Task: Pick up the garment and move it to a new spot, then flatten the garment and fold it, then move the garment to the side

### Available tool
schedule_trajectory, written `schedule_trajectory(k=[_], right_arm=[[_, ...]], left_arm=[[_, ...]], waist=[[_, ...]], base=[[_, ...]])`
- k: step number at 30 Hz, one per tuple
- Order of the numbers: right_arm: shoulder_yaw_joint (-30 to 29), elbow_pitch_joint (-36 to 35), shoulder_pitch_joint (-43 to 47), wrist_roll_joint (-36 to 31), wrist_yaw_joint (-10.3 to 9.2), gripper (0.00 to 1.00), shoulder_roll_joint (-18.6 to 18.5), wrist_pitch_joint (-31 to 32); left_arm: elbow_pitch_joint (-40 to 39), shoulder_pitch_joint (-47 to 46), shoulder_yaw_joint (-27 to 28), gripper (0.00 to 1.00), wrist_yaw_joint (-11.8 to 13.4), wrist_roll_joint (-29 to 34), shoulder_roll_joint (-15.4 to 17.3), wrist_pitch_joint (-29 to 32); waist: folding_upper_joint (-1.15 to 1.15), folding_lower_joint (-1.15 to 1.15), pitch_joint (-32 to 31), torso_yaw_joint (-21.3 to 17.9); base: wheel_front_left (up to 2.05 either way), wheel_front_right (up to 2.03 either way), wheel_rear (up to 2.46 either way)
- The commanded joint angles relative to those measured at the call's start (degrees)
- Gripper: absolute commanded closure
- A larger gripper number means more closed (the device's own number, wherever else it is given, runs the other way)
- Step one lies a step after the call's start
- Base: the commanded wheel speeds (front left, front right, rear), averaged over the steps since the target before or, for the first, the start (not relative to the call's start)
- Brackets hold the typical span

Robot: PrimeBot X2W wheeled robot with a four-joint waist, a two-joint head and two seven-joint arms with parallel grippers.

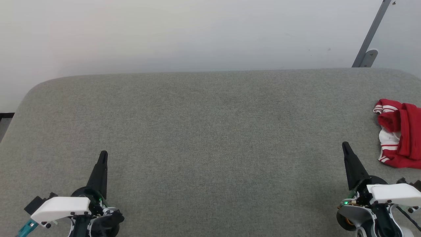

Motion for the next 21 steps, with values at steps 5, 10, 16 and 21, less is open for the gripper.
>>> schedule_trajectory(k=[5, 10, 16, 21], right_arm=[[-0.1, 0.18, -0.17, 0.21, 0.0, 1.0, 0.1, 0.1], [-0.09, 0.18, -0.17, 0.21, 0.0, 1.0, 0.1, 0.09], [-0.09, 0.18, -0.17, 0.22, 0.0, 1.0, 0.1, 0.09], [-0.09, 0.18, -0.17, 0.22, 0.0, 1.0, 0.1, 0.09]], left_arm=[[0.01, -0.74, 0.27, 1.0, -0.3, -0.17, -0.19, 0.32], [0.01, -0.74, 0.3, 1.0, -0.3, -0.12, -0.21, 0.38], [0.01, -0.74, 0.33, 1.0, -0.3, -0.06, -0.23, 0.42], [0.01, -0.75, 0.36, 1.0, -0.3, -0.02, -0.24, 0.45]], waist=[[0.0, 0.0, 0.0, 0.0], [0.0, 0.0, 0.0, 0.0], [0.0, 0.0, 0.0, 0.0], [0.0, 0.0, 0.0, 0.0]], base=[[0.0, 0.0, 0.0], [0.0, 0.0, 0.0], [0.0, 0.0, 0.0], [0.0, 0.0, 0.0]])
